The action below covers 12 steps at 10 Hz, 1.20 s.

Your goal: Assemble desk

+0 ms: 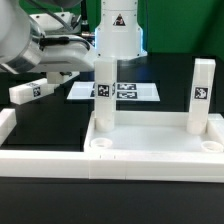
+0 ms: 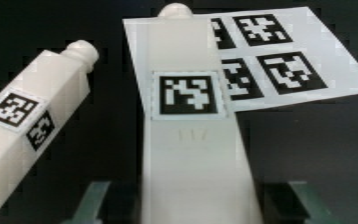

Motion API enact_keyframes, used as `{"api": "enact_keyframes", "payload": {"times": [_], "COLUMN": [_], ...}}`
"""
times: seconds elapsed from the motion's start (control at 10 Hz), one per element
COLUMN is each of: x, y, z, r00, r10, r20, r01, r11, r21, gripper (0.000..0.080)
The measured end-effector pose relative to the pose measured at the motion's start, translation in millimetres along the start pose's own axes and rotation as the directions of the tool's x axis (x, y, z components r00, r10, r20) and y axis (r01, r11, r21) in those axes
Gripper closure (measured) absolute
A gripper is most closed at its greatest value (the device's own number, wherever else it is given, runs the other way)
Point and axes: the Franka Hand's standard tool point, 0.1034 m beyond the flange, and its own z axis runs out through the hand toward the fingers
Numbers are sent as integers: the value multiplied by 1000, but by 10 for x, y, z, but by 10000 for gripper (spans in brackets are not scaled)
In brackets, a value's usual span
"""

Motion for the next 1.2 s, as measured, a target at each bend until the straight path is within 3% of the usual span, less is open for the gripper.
{"api": "enact_keyframes", "payload": {"times": [0.2, 0.5, 0.8, 1.1, 1.2], "x": [-17, -147, -57, 25, -28], "y": [-13, -90, -69, -81, -96], "z": [-19, -387, -413, -586, -654], "r00": [1000, 1000, 998, 968, 961], "r10": [-2, 3, 1, -16, -15], "r20": [4, -4, -59, -249, -275], "r01": [2, -3, -2, 9, 9], "r11": [1000, 1000, 1000, 1000, 1000], "r21": [0, 4, -8, -30, -22], "gripper": [509, 509, 509, 509, 509]}}
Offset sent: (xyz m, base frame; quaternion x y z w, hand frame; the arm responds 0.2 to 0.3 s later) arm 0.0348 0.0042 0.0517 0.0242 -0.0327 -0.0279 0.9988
